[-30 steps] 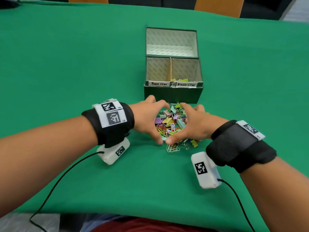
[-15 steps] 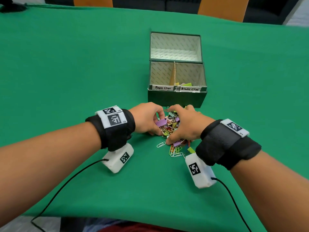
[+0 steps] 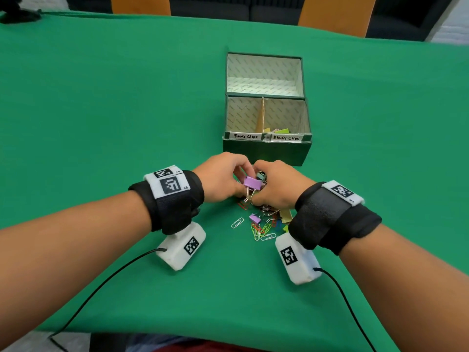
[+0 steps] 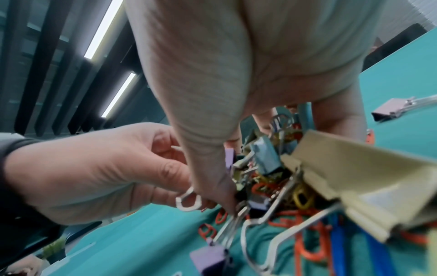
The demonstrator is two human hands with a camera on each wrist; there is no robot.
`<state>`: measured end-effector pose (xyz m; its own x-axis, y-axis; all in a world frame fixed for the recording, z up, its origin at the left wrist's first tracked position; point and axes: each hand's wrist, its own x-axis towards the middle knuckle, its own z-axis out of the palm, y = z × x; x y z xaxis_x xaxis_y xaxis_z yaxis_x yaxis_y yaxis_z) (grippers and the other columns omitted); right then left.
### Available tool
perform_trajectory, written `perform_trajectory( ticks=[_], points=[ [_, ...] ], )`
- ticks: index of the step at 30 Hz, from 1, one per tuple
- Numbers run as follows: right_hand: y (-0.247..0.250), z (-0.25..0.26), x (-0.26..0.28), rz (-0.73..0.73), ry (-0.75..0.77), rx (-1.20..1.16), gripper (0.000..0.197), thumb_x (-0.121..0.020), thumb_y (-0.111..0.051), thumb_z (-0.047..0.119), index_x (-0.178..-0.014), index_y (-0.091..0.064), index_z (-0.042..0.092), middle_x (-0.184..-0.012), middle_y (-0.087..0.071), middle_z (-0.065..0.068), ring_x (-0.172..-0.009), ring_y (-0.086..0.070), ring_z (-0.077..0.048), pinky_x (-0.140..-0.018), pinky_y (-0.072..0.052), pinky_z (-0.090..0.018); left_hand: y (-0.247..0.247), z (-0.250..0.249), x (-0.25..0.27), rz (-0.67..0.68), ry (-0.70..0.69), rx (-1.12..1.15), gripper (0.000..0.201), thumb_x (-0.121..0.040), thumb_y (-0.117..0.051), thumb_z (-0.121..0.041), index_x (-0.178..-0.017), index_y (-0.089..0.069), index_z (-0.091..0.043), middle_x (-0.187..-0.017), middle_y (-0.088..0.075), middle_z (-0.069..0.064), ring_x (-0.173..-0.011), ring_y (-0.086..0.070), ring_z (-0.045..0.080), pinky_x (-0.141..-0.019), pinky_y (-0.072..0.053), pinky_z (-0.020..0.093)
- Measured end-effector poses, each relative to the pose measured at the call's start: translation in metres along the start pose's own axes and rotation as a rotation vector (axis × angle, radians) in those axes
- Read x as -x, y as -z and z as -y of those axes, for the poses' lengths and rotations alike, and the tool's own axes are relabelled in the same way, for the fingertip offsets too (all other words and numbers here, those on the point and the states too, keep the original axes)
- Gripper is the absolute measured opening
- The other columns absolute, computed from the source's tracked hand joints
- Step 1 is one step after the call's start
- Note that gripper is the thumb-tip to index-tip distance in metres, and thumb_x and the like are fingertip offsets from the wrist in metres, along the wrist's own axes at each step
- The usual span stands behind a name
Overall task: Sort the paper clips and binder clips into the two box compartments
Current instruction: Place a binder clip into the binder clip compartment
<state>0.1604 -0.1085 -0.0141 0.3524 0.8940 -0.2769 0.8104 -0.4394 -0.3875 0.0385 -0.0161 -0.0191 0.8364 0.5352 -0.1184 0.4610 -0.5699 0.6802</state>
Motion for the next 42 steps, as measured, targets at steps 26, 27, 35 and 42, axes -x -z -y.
perform_trajectory(
  ticks=[26,27,35,42],
  points=[
    [0.044,-0.026,0.007,-0.218,0.008,-0.973,0.031,-0.075,-0.063,-0.007,-0.066,-0.053,0.021,-0.07,-0.055,-0.013,-0.058,-0.047,-0.02,-0.046,-0.039,-0.025,-0.012,-0.042,-0.001,-0.238,0.171,0.984,0.018,-0.098,-0.05,-0.024,-0.106,-0.062,-0.013,-0.105,-0.06,0.008,-0.09,-0.058,0.021,-0.078,-0.05,0.031],
    [0.048,-0.022,0.007,-0.25,0.024,-1.019,0.03,-0.074,-0.063,-0.006,-0.066,-0.054,0.022,-0.071,-0.055,-0.012,-0.057,-0.046,-0.019,-0.046,-0.038,-0.026,-0.018,-0.046,-0.002,-0.225,0.212,1.105,0.025,-0.098,-0.05,-0.032,-0.108,-0.063,-0.013,-0.105,-0.061,0.008,-0.089,-0.058,0.022,-0.08,-0.049,0.032],
    [0.055,0.005,0.01,-0.442,0.146,-0.83,0.025,-0.074,-0.064,-0.001,-0.073,-0.052,0.021,-0.065,-0.054,-0.001,-0.055,-0.051,-0.016,-0.053,-0.041,-0.024,-0.058,-0.052,-0.002,0.155,0.314,1.978,0.06,-0.093,-0.046,-0.054,-0.126,-0.05,-0.004,-0.127,-0.056,0.023,-0.116,-0.055,0.042,-0.096,-0.044,0.053],
    [0.022,0.009,0.017,-0.329,0.306,-0.371,0.024,-0.077,-0.065,0.01,-0.076,-0.049,0.027,-0.085,-0.057,0.004,-0.077,-0.053,-0.012,-0.069,-0.043,-0.022,-0.056,-0.057,-0.004,-0.085,0.32,2.159,0.028,-0.097,-0.04,-0.032,-0.104,-0.058,-0.011,-0.085,-0.068,0.011,-0.086,-0.067,0.024,-0.07,-0.056,0.033]
  ],
)
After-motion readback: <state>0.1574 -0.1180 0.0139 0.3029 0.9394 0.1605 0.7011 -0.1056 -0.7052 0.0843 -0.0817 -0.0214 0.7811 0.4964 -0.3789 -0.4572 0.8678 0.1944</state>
